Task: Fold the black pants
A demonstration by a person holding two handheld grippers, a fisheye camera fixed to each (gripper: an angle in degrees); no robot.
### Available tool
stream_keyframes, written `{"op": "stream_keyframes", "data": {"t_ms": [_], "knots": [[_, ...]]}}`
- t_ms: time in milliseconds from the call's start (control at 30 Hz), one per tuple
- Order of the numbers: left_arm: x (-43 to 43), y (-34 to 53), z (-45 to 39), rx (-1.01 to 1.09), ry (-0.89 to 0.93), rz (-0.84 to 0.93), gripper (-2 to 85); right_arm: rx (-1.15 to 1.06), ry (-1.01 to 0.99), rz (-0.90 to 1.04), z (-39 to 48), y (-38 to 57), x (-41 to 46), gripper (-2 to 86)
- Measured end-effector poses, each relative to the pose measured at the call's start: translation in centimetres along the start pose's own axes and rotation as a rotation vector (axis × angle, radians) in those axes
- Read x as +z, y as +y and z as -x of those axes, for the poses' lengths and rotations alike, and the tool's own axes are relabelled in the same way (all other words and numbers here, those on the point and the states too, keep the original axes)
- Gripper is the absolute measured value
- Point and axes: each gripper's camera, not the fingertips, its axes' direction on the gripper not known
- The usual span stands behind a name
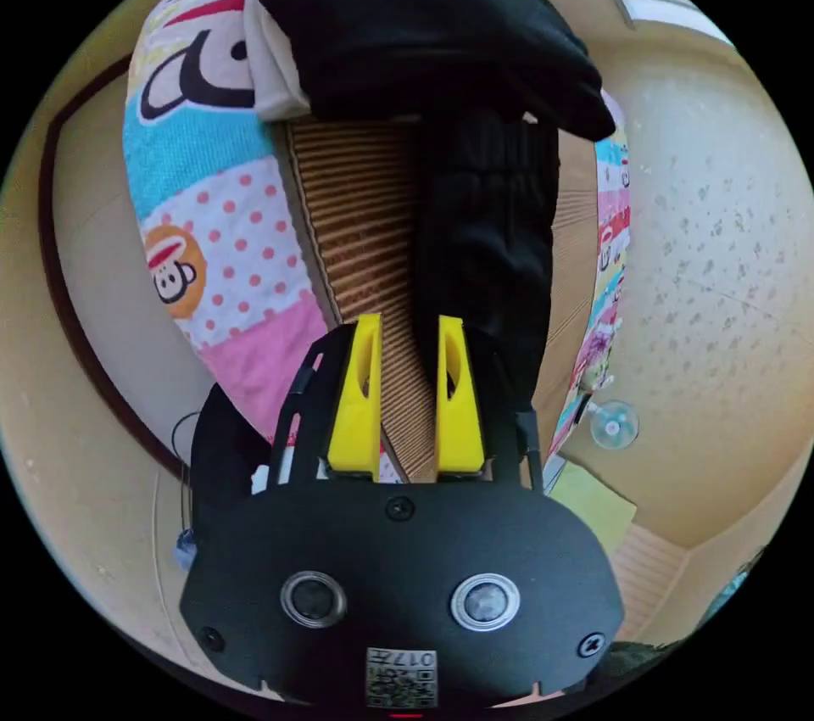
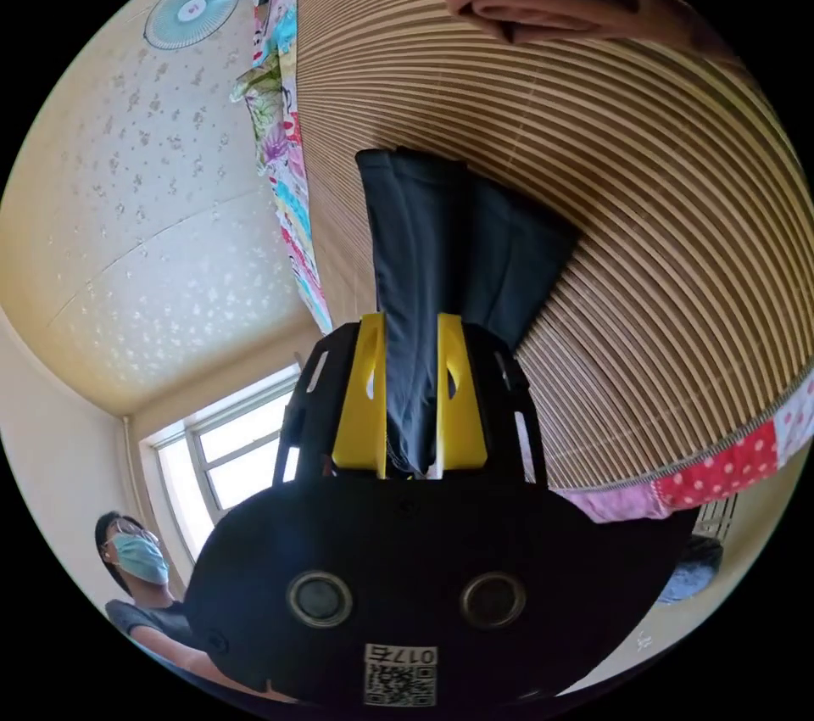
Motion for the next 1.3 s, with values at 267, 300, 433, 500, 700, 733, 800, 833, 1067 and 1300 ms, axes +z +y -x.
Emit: {"op": "stream_keyframes", "data": {"t_ms": [267, 300, 433, 500, 700, 733, 800, 833, 1067, 1300], "knots": [[7.2, 6.3, -2.6, 0.099, 0.051, 0.244, 11.9, 0.044, 0.271, 0.042, 4.8, -7.1, 6.2, 3.4], [7.7, 6.5, -2.6, 0.098, 0.05, 0.257, 12.0, 0.01, 0.308, 0.083, 6.6, -7.8, 7.1, 2.6], [7.9, 5.9, -1.7, 0.077, 0.066, 0.258, 12.8, -0.332, 0.374, 0.171, 16.3, -6.2, 7.3, 1.4], [7.2, 5.1, -1.2, 0.071, 0.072, 0.238, 13.2, -0.399, 0.462, 0.156, 18.4, -4.2, 5.8, 1.2], [4.9, 0.3, 0.6, 0.089, 0.116, 0.168, 16.7, -0.111, 0.532, 0.004, 9.5, -3.8, 0.1, 1.2], [4.4, -1.1, 1.0, 0.083, 0.118, 0.144, 17.6, -0.016, 0.529, -0.008, 6.7, -3.9, -0.8, 1.3], [3.6, -3.6, 1.7, 0.071, 0.116, 0.095, 19.2, 0.085, 0.484, -0.038, 3.9, -3.0, -2.2, 1.3], [3.1, -5.3, 2.1, 0.065, 0.119, 0.063, 20.3, 0.11, 0.428, -0.066, 2.9, -2.0, -3.1, 1.2], [3.5, -14.5, 3.9, 0.082, 0.158, -0.034, 17.6, 0.046, 0.292, -0.096, 1.3, 4.6, -6.8, 0.4], [5.4, -17.2, 4.8, 0.131, 0.588, -0.026, 8.3, 0.119, 0.337, -0.186, -0.9, 10.5, -12.1, 0.3]]}}
